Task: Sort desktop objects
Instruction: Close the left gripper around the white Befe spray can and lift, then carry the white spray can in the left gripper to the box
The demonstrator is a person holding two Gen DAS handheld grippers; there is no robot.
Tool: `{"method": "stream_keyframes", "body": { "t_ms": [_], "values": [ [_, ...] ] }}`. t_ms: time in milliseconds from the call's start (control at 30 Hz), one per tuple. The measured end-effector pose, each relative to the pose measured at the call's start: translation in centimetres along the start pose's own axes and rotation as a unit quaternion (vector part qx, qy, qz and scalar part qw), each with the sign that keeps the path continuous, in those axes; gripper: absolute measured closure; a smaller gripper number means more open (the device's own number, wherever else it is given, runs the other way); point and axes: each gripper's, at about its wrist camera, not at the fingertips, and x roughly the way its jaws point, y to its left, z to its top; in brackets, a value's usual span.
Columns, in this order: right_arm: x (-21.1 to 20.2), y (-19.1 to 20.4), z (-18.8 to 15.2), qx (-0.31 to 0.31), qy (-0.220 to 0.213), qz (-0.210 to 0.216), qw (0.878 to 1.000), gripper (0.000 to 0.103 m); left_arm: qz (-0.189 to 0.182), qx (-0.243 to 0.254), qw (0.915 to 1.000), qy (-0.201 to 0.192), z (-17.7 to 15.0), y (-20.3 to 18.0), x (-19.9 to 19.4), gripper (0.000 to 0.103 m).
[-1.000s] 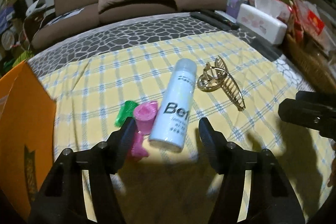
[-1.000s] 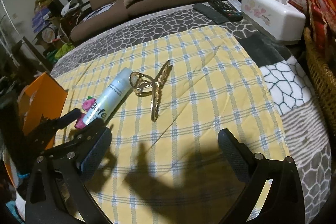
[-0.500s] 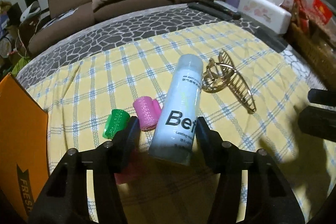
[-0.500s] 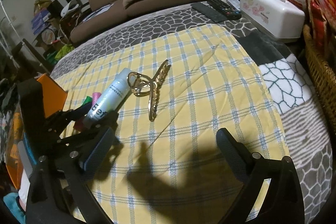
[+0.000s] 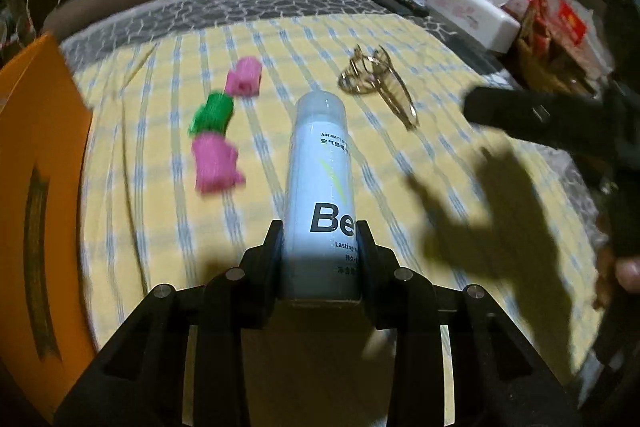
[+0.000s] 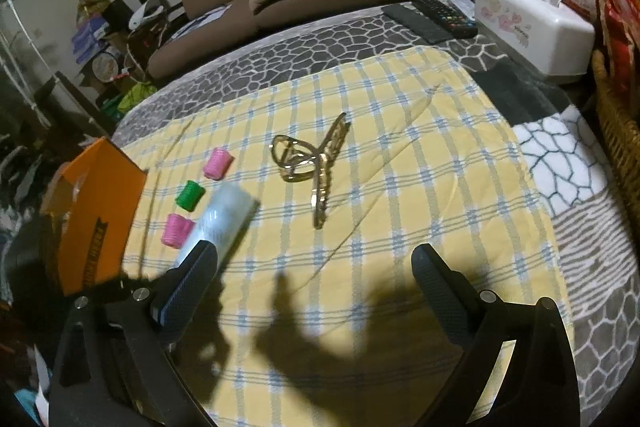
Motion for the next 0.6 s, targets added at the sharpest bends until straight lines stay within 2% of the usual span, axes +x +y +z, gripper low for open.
{"method": "stream_keyframes", "body": {
  "t_ms": [100,200,333,400,500,600],
  "values": [
    [0.1,0.5,-0.1,0.008,0.008,0.027,1.0,0.004,-0.011,-0.016,0.9998,0.007,-1.5,0.2,-1.3,0.071],
    [0.7,1.4,-0.5,0.016,0.024,0.069,0.997,0.012,-0.023,-0.034,0.9991,0.01,-2.8,0.6,-2.1,0.071],
    [2.3,2.9,-1.6,0.028,0.065,0.132,0.989,0.024,-0.041,-0.062,0.9972,0.007,-4.0,1.4,-2.7,0.071],
    [3.1,3.6,-2.3,0.038,0.087,0.167,0.981,0.025,-0.05,-0.072,0.9961,0.006,-4.3,1.6,-2.9,0.071],
    [3.9,4.5,-2.9,0.044,0.109,0.187,0.975,0.029,-0.062,-0.085,0.9944,0.005,-4.4,1.8,-2.9,0.071],
    [4.4,5.3,-3.4,0.037,0.125,0.185,0.974,0.031,-0.074,-0.096,0.9927,0.001,-4.5,1.9,-3.1,0.071]
  ]
}}
